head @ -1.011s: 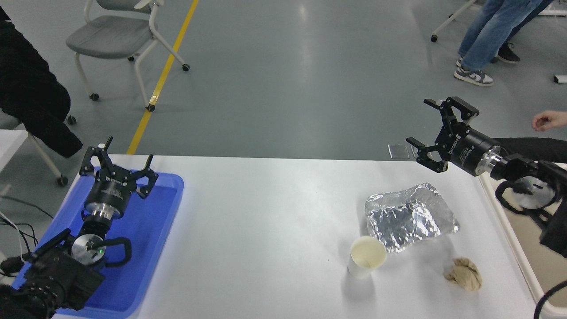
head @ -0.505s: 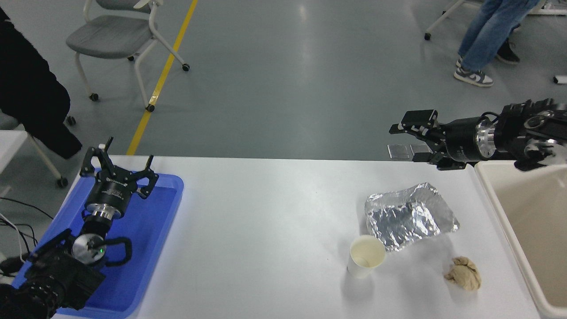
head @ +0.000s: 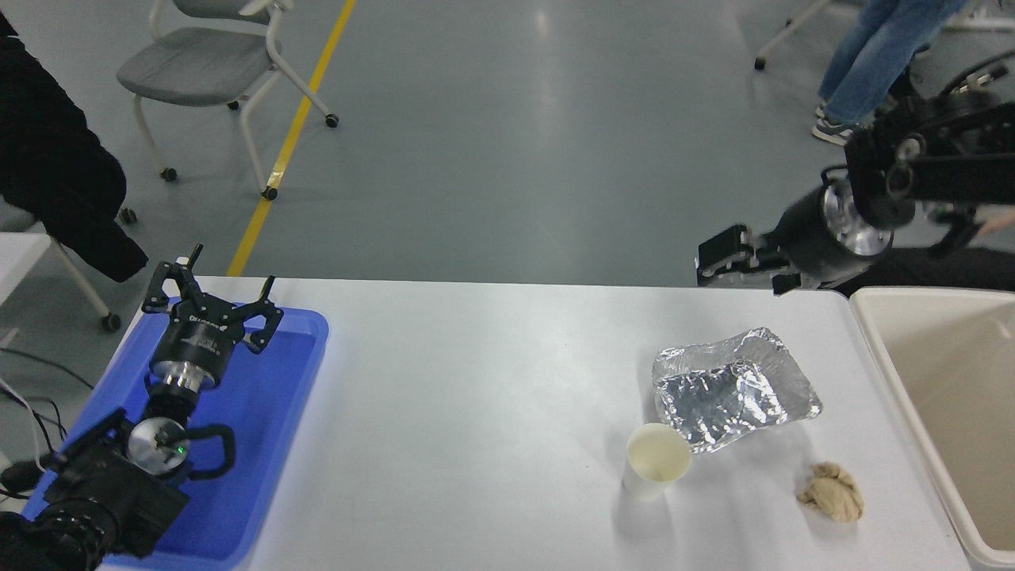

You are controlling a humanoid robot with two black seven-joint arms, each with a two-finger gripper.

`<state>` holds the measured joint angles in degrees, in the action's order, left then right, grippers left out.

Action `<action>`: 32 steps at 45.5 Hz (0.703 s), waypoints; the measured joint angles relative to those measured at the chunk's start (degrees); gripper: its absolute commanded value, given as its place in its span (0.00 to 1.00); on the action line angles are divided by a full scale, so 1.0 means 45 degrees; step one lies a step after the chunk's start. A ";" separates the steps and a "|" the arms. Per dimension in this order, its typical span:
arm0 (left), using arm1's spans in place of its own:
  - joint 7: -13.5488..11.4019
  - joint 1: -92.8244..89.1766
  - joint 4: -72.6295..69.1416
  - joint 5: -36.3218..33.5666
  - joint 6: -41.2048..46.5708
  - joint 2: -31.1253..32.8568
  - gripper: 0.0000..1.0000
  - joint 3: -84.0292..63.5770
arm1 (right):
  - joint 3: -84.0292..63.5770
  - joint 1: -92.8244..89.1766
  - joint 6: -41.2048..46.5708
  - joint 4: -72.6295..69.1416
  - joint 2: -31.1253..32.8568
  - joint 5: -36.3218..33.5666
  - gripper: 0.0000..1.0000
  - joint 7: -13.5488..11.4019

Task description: Pick up paper cup place in dustbin

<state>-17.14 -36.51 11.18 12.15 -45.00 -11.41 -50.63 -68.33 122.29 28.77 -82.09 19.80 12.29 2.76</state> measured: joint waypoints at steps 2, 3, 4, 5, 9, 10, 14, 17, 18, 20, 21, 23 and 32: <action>0.0000 0.0001 0.0004 -0.0002 0.0000 0.0000 1.00 0.0000 | -0.0478 0.0431 0.0074 -0.0493 -0.0248 -0.0223 1.00 0.0002; 0.0000 0.0002 0.0000 -0.0004 0.0000 -0.0003 1.00 0.0000 | -0.0709 0.0710 0.0127 -0.0779 -0.0387 -0.0351 1.00 0.0009; 0.0000 0.0004 0.0002 -0.0004 0.0000 -0.0002 1.00 0.0000 | -0.0884 0.0968 0.0172 -0.0987 -0.0489 -0.0442 1.00 0.0014; 0.0000 0.0006 0.0001 -0.0004 0.0000 -0.0002 1.00 0.0001 | -0.1068 0.1231 0.0251 -0.1207 -0.0598 -0.0552 1.00 0.0023; 0.0001 0.0006 0.0000 -0.0005 0.0000 -0.0001 1.00 0.0000 | -0.1561 0.1792 0.0489 -0.1777 -0.0877 -0.0856 1.00 0.0028; 0.0000 0.0006 0.0000 -0.0005 0.0000 -0.0001 1.00 0.0000 | -0.1655 0.1889 0.0550 -0.1892 -0.0930 -0.0937 1.00 0.0029; 0.0001 0.0006 -0.0001 -0.0005 0.0000 -0.0001 1.00 0.0000 | -0.1956 0.2451 0.0744 -0.2315 -0.1134 -0.1323 1.00 0.0039; 0.0000 0.0006 -0.0003 -0.0005 0.0000 -0.0003 1.00 0.0000 | -0.2124 0.2832 0.0901 -0.2581 -0.1247 -0.1565 1.00 0.0041; 0.0000 0.0006 -0.0003 -0.0005 0.0000 -0.0002 1.00 0.0000 | -0.2154 0.2938 0.0978 -0.2641 -0.1279 -0.1618 1.00 0.0042; 0.0000 0.0006 -0.0003 -0.0005 0.0000 -0.0002 1.00 0.0000 | -0.2230 0.3137 0.1085 -0.2783 -0.1337 -0.1735 1.00 0.0044; 0.0000 0.0005 -0.0004 -0.0005 0.0000 -0.0003 1.00 0.0000 | -0.2258 0.3208 0.1115 -0.2829 -0.1356 -0.1771 1.00 0.0044; -0.0001 0.0006 -0.0004 -0.0005 0.0000 -0.0003 1.00 0.0000 | -0.2300 0.3360 0.1214 -0.2917 -0.1394 -0.1844 1.00 0.0046; -0.0028 0.0006 -0.0004 -0.0005 0.0000 0.0003 1.00 0.0000 | -0.2449 0.3766 0.1505 -0.3237 -0.1494 -0.2064 1.00 0.0085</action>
<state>-17.27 -36.48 11.17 12.13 -45.00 -11.40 -50.62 -79.36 139.24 35.54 -96.66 13.08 3.00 3.14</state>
